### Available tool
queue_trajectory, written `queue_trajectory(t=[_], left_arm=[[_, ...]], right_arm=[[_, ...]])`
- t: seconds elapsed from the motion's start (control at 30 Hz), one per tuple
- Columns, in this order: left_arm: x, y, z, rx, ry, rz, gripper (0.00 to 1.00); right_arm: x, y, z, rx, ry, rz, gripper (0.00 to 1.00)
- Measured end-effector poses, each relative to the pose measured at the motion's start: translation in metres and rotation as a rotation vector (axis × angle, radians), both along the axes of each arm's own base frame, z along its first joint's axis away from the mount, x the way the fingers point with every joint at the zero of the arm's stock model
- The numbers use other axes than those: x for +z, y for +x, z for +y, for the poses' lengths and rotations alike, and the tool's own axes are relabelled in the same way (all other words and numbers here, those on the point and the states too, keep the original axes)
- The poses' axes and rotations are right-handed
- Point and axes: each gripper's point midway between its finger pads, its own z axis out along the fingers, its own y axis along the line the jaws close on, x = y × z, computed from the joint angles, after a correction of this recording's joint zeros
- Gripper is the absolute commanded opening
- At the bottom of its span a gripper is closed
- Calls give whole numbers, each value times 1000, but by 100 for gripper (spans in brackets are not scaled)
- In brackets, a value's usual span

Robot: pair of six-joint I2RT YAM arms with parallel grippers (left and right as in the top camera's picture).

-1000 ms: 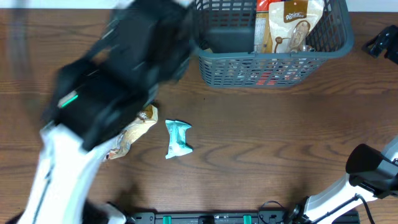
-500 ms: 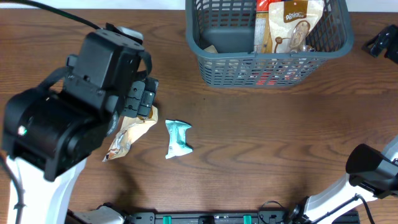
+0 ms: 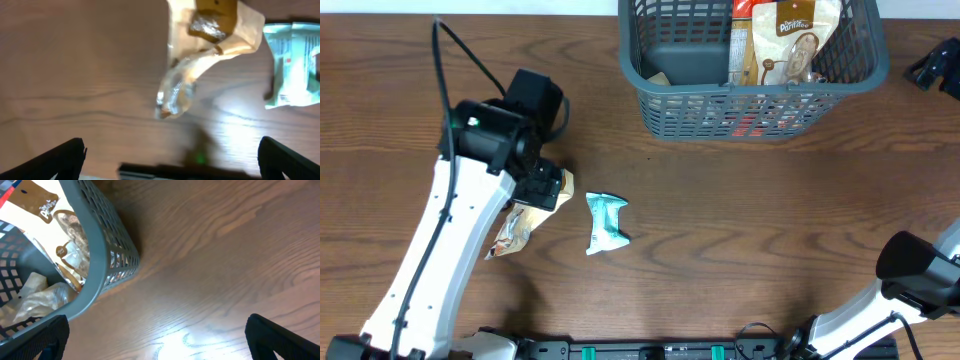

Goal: Pack container
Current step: 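Swing the left gripper back over the remaining beige package, then lower the left gripper and grasp the beige rice package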

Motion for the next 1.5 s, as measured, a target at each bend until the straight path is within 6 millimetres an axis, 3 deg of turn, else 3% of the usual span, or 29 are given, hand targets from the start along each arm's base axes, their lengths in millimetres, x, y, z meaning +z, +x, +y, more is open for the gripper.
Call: queue_trajectory(t=[0.2, 0.33, 0.4, 0.63, 0.77, 1.0, 1.2, 1.33, 1.5], left_arm=[[-49, 2, -14, -4, -150, 50, 98], [-77, -13, -14, -21, -184, 125, 99], [-89, -11, -15, -28, -204, 120, 99], [-90, 28, -28, -49, -275, -39, 99], [-86, 43, -22, -23, -292, -98, 99], [-86, 50, 22, 281, -323, -141, 99], [-87, 47, 43, 566, -359, -164, 99], [-89, 38, 37, 831, -425, -143, 99], [-83, 31, -8, 1185, -694, 9, 99]], right_arm=[[0, 1, -1, 0, -2, -4, 99], [1, 2, -1, 0, -4, -7, 99], [1, 2, -1, -1, -4, -8, 99], [1, 2, -1, -1, -5, -9, 99], [0, 0, 0, -1, 1, 2, 99], [-1, -2, 1, -1, 4, 9, 99], [-1, -2, 1, -1, 5, 10, 99], [-1, -2, 1, -1, 6, 11, 99], [-2, -3, 2, -1, 8, 16, 99]])
